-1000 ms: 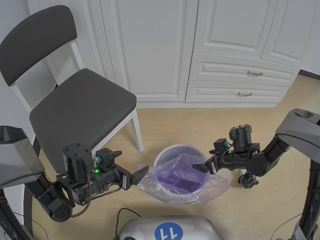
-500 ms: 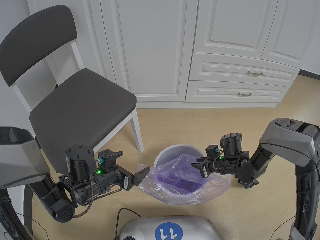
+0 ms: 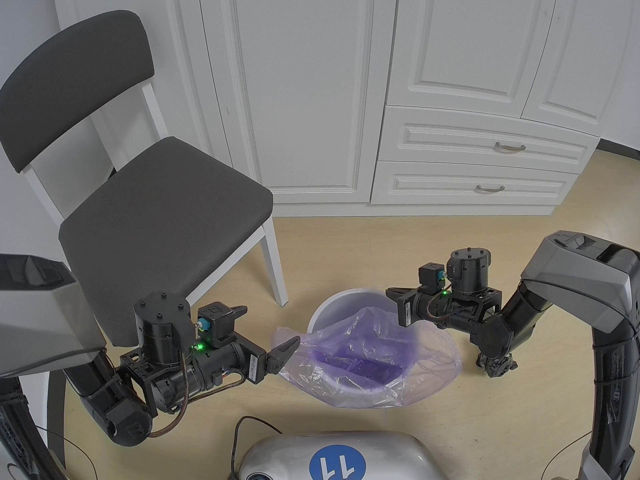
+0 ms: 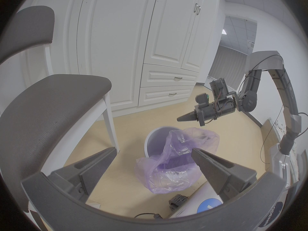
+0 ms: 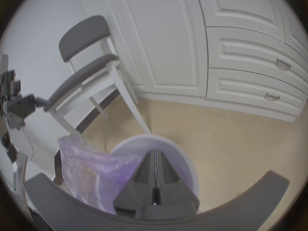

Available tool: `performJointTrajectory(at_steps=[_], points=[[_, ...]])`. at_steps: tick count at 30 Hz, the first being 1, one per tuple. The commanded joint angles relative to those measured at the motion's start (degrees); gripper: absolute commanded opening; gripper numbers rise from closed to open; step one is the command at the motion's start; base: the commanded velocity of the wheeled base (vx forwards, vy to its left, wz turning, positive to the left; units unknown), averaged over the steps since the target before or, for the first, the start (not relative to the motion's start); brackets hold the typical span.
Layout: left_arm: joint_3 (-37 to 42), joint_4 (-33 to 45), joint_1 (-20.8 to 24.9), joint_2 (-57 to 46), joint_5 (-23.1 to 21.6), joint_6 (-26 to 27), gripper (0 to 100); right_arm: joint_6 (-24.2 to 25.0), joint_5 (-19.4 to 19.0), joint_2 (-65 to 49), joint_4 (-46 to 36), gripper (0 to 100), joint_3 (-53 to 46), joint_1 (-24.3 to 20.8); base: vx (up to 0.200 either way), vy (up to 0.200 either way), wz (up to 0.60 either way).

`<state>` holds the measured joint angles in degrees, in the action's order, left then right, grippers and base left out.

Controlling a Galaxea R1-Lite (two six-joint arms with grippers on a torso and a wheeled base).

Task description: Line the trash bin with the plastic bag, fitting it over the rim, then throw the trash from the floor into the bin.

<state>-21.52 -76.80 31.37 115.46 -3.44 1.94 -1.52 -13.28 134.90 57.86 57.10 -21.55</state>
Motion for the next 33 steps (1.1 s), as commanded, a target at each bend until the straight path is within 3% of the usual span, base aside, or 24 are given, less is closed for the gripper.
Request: performJointTrajectory(at_steps=[1,7,8,25,26,33], points=[[-0.02,-0.02,0.01,0.38,0.01,0.0,100,0.91,0.09,-0.6,0.33,0,0.56,0.2,0.0,0.0,0.0],[-0.02,-0.02,0.01,0.65,0.01,0.0,100,-2.26,0.0,1.68,0.06,0,-0.5,0.02,0.0,0.0,0.0],[-0.02,-0.02,0.1,0.73,0.01,0.0,100,-3.05,0.0,2.47,0.06,100,-0.32,-0.07,0.0,0.0,0.0],[-0.1,-0.19,0.45,2.49,0.01,0.08,100,-3.05,-0.52,8.1,-1.78,100,2.49,-0.68,0.0,0.0,0.0],[-0.1,-0.19,0.45,2.49,0.01,0.08,100,-2.96,-0.52,8.01,-1.78,0,2.66,-0.68,0.0,0.0,0.0],[-0.19,-0.19,0.45,2.58,0.01,0.08,100,-2.87,-0.61,6.08,-1.69,0,1.61,-0.77,0.0,0.0,0.0]])
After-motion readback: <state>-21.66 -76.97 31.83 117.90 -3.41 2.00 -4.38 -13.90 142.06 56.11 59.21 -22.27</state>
